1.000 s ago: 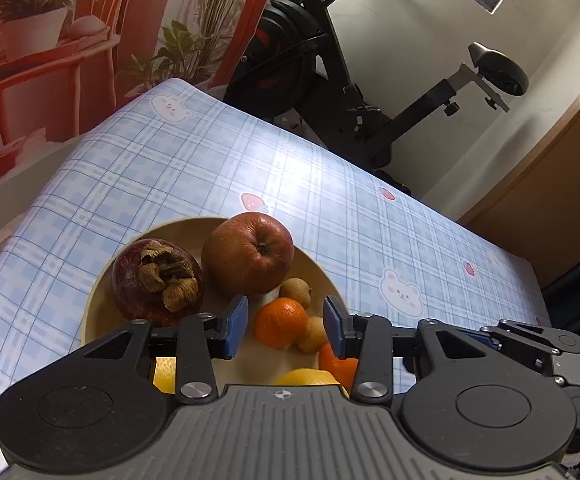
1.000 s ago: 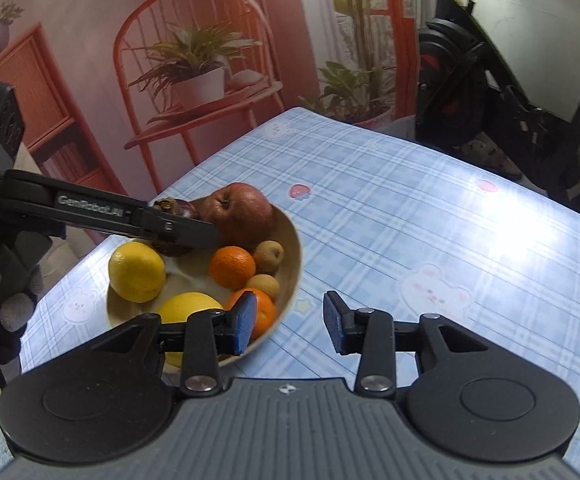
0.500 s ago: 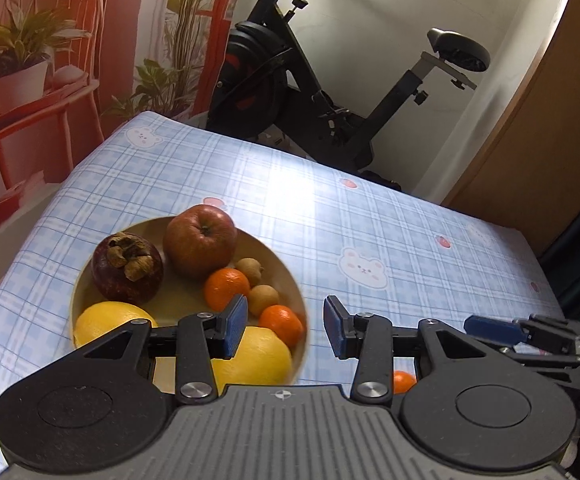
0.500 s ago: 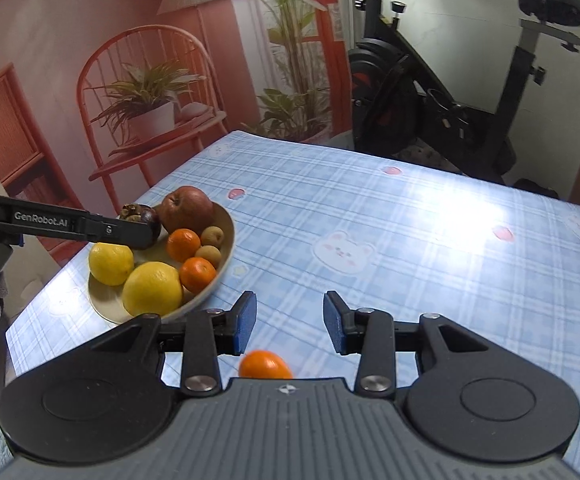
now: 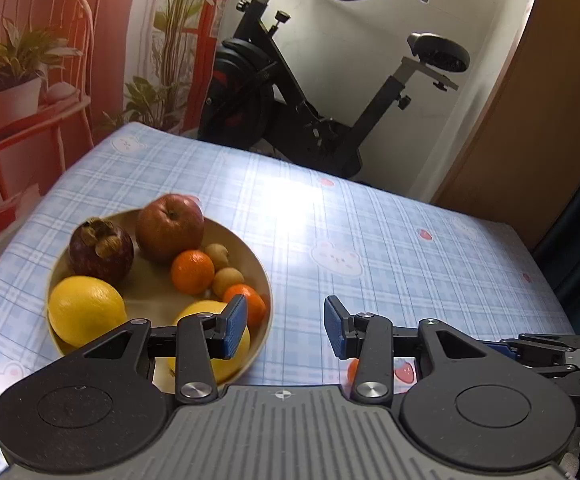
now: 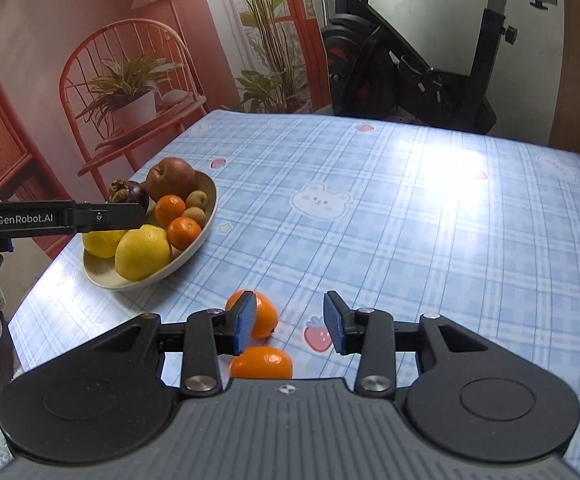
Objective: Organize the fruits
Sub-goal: 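Move the left gripper to another orange mandarin on the table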
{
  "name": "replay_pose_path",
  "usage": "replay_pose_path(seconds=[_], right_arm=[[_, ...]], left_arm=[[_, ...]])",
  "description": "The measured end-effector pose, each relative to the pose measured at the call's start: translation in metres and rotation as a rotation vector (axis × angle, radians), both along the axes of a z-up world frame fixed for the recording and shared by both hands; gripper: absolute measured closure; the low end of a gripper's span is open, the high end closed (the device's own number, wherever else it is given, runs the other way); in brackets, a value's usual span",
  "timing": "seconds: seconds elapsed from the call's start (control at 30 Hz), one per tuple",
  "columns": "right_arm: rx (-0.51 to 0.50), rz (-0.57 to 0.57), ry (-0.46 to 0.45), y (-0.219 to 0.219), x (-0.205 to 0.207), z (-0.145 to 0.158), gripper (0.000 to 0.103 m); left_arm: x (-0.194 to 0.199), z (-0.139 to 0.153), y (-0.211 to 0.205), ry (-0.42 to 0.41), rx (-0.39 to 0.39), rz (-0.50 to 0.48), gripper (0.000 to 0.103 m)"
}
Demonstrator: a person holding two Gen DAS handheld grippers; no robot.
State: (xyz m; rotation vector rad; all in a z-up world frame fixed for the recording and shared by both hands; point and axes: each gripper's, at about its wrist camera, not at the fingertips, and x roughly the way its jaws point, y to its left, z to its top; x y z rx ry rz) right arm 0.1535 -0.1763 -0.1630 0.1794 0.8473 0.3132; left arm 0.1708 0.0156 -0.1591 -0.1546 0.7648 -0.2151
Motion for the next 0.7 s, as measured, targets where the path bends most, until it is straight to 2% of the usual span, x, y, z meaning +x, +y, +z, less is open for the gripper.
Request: replay_pose_path(seconds=[0.17, 0.27, 0.4, 0.57, 0.7], right_arm=[[-0.044, 0.044, 0.022, 0.003, -0.005, -0.003, 0.059], [-0.076, 0.088, 0.029, 0.006, -0.01, -0.007, 0.059], [-0.093, 0.145, 0.031, 0.011, -0.014, -0.008, 0.055], [-0.061, 0.172, 0.044, 0.015, -0.012, -0.013, 0.051], [-0.03, 0.203, 0.075, 0.021, -0.01, -0.018, 0.05]], left_arm=[[0.001, -0.014, -0.013, 0.066, 0.007, -0.051, 0.058], [0.004, -0.02, -0.018, 0.081, 0.043, -0.047, 0.058], [0.005, -0.025, -0.022, 0.089, 0.037, -0.045, 0.058], [0.007, -0.031, -0.018, 0.098, -0.036, -0.019, 0.058], [0.004, -0.035, -0.016, 0.098, -0.027, -0.016, 0.058]])
